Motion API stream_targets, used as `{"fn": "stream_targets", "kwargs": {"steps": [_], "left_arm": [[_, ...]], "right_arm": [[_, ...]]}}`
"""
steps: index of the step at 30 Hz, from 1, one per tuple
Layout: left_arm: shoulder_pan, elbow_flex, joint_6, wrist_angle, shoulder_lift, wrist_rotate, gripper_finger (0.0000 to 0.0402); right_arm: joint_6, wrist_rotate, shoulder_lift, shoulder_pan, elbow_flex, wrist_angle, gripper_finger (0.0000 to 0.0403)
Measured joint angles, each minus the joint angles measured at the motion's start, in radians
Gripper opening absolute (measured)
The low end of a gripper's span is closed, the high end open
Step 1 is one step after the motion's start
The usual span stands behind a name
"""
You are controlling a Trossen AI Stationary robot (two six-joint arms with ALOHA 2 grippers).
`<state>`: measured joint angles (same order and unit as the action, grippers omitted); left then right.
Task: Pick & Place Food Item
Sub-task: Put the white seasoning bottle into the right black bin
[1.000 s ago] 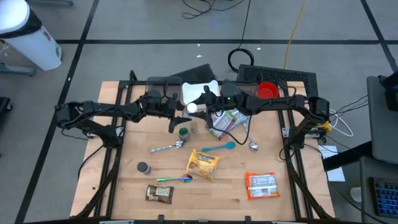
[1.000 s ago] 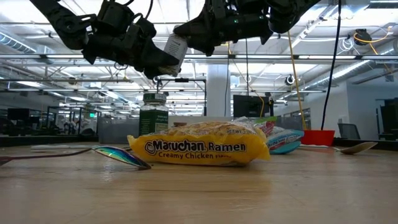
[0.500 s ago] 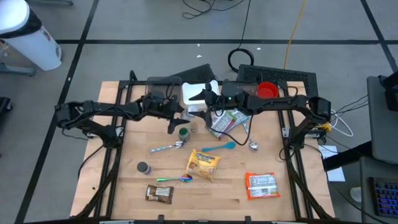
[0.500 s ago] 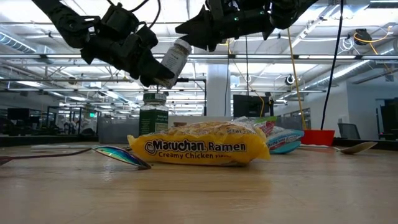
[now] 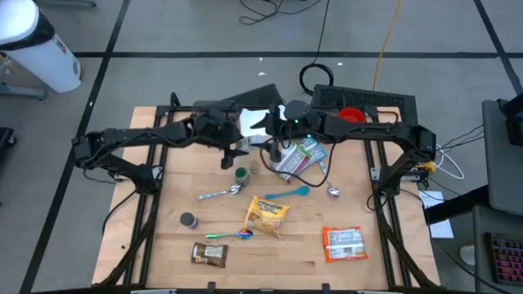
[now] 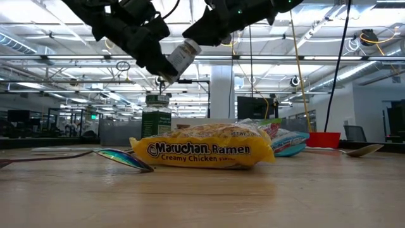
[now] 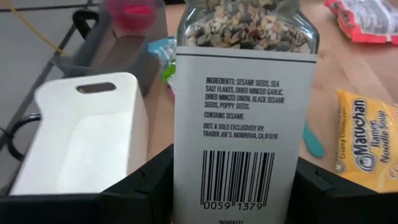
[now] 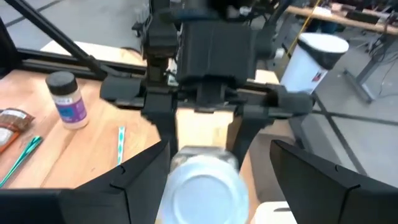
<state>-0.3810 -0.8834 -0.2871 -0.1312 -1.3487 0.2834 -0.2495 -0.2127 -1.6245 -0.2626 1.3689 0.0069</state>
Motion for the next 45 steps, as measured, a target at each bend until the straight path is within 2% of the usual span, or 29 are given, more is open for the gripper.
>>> {"fn": "stream_targets", "kwargs": {"steps": [24, 29, 37, 45], "left_arm": [[0.000, -0.011, -0.023, 0.000, 0.000, -0.007, 0.0207], [0.000, -0.011, -0.023, 0.001, 0.000, -0.007, 0.0208], [0.000, -0.011, -0.022, 0.001, 0.000, -0.008, 0.0208], [0.000, -0.011, -0.022, 0.002, 0.000, -0.009, 0.0209]], "right_arm": [[0.028, 0.001, 0.000, -0.006, -0.001, -0.072, 0.0258], [0.028, 0.000, 0.000, -0.006, -0.001, -0.072, 0.0247], [0.028, 0.000, 0.000, -0.006, -0.001, -0.072, 0.0206], [0.028, 0.005, 0.000, -0.006, -0.001, -0.073, 0.0208]]}}
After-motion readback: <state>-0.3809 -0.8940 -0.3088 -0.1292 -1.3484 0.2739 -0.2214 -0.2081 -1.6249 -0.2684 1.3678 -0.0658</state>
